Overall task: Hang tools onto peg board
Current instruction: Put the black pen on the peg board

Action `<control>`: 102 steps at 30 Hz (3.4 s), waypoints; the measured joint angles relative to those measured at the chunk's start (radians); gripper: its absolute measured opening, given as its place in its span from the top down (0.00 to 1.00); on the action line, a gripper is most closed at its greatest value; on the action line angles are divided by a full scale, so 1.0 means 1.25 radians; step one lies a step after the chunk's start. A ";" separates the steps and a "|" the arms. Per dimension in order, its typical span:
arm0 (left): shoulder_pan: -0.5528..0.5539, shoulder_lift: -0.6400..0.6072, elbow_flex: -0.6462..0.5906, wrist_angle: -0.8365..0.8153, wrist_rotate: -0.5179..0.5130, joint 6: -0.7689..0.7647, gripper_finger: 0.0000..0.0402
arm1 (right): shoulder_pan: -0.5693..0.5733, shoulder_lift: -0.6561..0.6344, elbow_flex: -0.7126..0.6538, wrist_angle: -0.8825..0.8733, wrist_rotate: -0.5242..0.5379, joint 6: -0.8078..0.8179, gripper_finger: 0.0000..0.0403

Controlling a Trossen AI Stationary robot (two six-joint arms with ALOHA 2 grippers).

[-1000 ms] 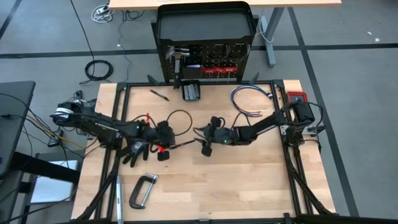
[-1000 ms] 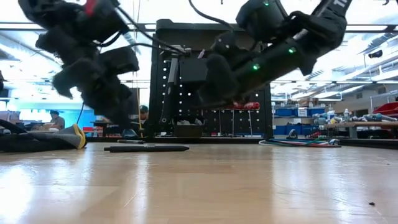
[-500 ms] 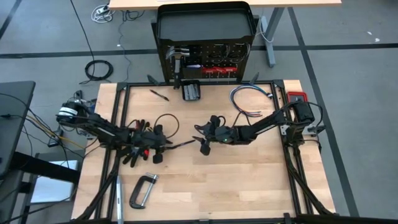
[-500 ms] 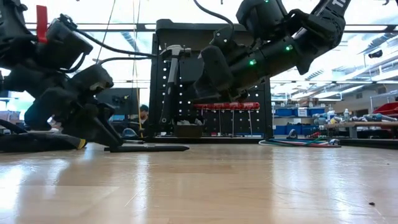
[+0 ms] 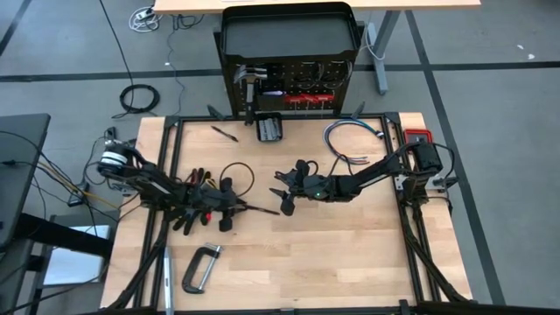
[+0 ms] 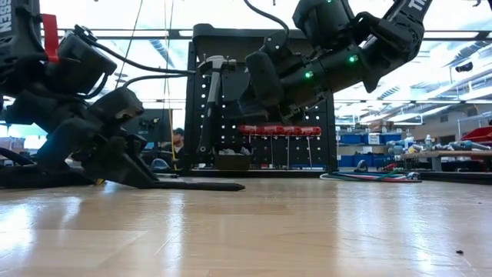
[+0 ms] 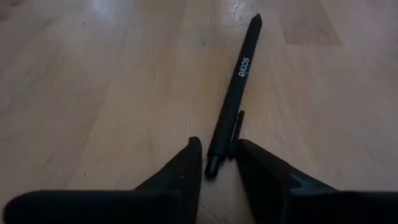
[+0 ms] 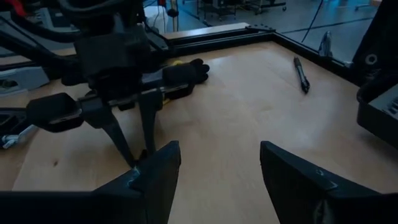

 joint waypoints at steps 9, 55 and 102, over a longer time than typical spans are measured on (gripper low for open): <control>0.001 0.020 0.023 0.006 -0.014 0.004 0.96 | 0.002 0.000 0.000 0.000 -0.008 0.000 0.43; 0.006 -0.049 0.093 -0.141 -0.052 0.069 0.93 | 0.006 0.345 0.195 -0.005 -0.178 -0.003 0.87; 0.006 -0.030 0.303 0.409 0.035 0.192 0.58 | 0.020 -0.038 0.168 0.334 -0.339 -0.177 0.89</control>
